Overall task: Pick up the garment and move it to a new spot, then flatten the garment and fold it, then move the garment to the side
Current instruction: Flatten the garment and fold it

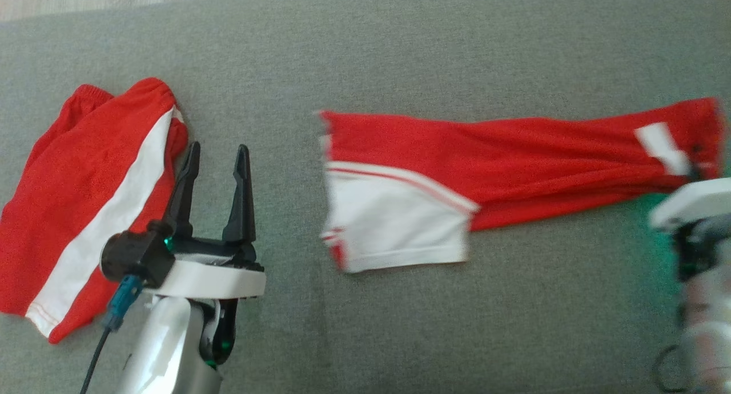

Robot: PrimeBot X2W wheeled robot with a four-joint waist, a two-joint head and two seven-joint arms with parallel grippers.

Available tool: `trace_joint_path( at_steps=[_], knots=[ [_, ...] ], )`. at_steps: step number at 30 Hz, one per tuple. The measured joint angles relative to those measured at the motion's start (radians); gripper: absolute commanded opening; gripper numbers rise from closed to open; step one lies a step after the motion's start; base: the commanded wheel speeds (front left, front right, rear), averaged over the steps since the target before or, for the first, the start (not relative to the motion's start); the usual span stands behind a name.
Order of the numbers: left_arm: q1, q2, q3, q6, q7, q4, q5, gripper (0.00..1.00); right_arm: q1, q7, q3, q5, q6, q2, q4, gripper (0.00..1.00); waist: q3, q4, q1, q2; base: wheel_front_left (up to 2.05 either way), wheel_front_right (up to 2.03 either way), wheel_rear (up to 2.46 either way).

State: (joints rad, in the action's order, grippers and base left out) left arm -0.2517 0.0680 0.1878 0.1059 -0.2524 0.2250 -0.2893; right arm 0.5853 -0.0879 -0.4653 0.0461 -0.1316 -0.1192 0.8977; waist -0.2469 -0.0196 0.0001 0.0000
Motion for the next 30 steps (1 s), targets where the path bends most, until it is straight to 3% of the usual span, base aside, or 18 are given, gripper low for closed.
trace_joint_path(
  at_steps=[4, 7, 12, 18, 25, 30],
  knots=[
    [0.000, -0.005, -0.009, 0.004, 0.000, 0.002, 0.000, 1.00, 0.000, 0.003, -0.077, -0.038, 0.000, -0.090, -0.023, 0.00, 0.008, -0.002, 0.0000, 0.0000, 0.00, 0.00, 0.00],
    [0.000, -0.008, -0.020, 0.009, 0.000, 0.003, 0.000, 1.00, 0.002, 0.010, -0.118, -0.074, 0.000, -0.113, -0.032, 0.00, 0.018, -0.006, 0.0000, 0.0000, 0.00, 0.00, 0.00],
    [0.006, -0.012, -0.026, 0.010, 0.000, 0.010, 0.000, 1.00, 0.032, 0.010, -0.119, -0.095, 0.000, -0.085, -0.052, 0.00, 0.046, -0.013, 0.0000, 0.0000, 0.00, 0.00, 0.00],
    [0.033, -0.014, -0.028, 0.010, 0.000, 0.021, 0.000, 1.00, 0.041, 0.010, -0.044, -0.100, 0.000, -0.010, -0.098, 0.00, 0.089, -0.019, -0.0001, 0.0000, 0.00, 0.00, 0.00],
    [0.078, -0.016, -0.036, 0.011, 0.000, 0.022, 0.000, 1.00, 0.011, 0.027, 0.197, -0.036, 0.000, 0.060, -0.168, 0.00, 0.162, -0.020, -0.0002, 0.0000, 0.00, 0.00, 0.00],
    [0.087, -0.017, -0.037, 0.018, 0.000, 0.022, 0.000, 1.00, -0.062, 0.045, 0.498, 0.248, 0.000, 0.059, -0.174, 0.00, 0.189, -0.005, -0.0002, 0.0000, 0.00, 0.00, 0.00]
  ],
)
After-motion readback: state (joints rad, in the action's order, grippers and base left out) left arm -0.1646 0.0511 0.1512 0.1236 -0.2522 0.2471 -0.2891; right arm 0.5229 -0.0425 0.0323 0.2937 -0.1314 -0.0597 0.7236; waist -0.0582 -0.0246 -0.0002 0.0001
